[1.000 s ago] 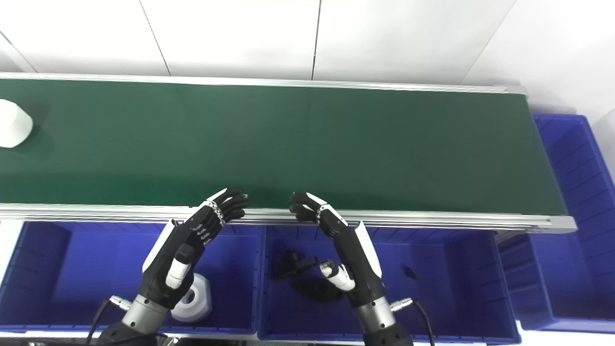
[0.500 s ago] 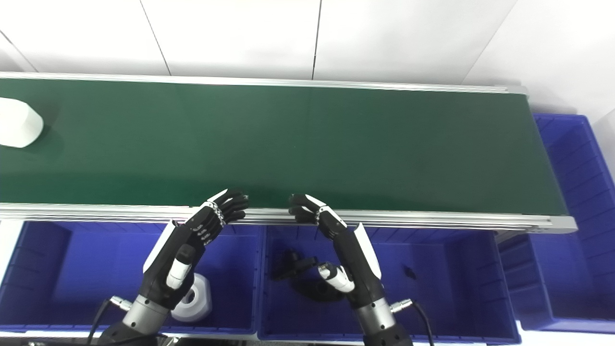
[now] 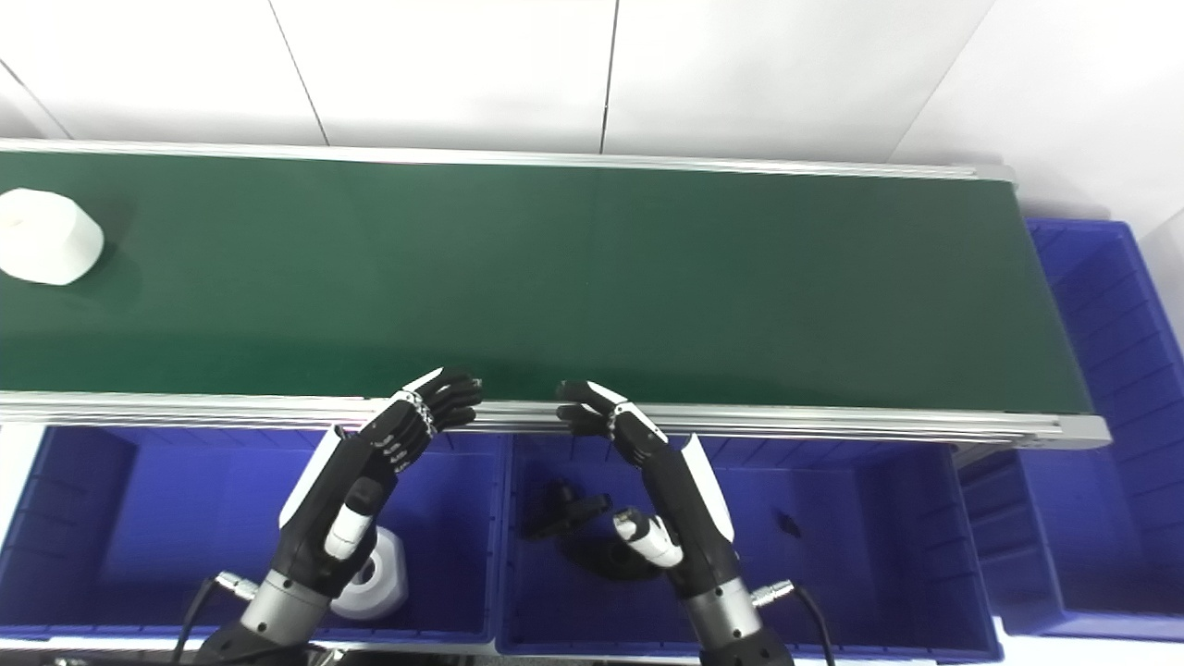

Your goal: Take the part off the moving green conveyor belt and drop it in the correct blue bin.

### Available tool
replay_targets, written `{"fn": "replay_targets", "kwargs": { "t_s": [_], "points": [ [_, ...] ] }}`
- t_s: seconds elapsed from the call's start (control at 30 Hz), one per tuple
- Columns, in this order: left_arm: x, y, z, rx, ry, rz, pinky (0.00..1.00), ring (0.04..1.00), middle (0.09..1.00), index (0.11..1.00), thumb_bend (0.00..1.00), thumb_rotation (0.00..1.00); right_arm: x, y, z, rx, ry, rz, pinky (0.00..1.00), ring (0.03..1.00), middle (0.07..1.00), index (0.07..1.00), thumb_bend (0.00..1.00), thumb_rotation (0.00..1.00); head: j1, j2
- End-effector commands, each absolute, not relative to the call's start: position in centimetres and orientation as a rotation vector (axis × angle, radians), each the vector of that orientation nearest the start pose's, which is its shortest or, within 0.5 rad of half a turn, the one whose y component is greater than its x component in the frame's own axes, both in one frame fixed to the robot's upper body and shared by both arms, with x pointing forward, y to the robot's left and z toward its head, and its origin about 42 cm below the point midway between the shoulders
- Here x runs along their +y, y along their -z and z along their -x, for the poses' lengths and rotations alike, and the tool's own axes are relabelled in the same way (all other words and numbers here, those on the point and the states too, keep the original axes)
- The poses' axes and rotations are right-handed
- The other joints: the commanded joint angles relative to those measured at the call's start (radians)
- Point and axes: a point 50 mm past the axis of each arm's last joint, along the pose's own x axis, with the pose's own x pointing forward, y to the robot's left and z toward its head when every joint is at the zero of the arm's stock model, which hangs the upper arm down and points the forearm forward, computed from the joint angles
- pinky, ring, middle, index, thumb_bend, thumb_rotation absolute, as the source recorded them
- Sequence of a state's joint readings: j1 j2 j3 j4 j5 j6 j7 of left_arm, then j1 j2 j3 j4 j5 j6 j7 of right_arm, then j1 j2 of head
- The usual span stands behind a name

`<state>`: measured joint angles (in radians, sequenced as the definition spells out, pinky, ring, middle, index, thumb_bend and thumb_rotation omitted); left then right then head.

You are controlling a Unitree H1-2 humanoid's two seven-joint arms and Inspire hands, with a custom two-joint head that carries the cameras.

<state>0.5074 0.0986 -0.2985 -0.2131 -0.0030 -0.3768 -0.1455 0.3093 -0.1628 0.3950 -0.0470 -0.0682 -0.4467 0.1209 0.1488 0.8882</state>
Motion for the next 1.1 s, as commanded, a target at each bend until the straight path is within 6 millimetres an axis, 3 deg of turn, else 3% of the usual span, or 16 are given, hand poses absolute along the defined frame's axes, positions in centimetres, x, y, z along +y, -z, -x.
{"fn": "replay_targets", "kwargs": {
  "t_s": [0.0, 1.07],
  "points": [
    [17.46, -8.51, -10.23, -0.118, 0.328, 0.020, 0.83, 0.856, 0.856, 0.854, 0.72, 0.98, -16.14, -6.77, -15.18, -0.200, -0.493, 0.075, 0.74, 0.782, 0.834, 0.822, 0.84, 0.98, 0.000, -0.003],
    [17.42, -8.11, -9.97, -0.120, 0.324, 0.027, 0.82, 0.851, 0.853, 0.848, 0.71, 0.95, -16.28, -6.61, -14.93, -0.192, -0.493, 0.084, 0.74, 0.795, 0.842, 0.828, 0.85, 0.99, 0.005, -0.016]
  ]
}}
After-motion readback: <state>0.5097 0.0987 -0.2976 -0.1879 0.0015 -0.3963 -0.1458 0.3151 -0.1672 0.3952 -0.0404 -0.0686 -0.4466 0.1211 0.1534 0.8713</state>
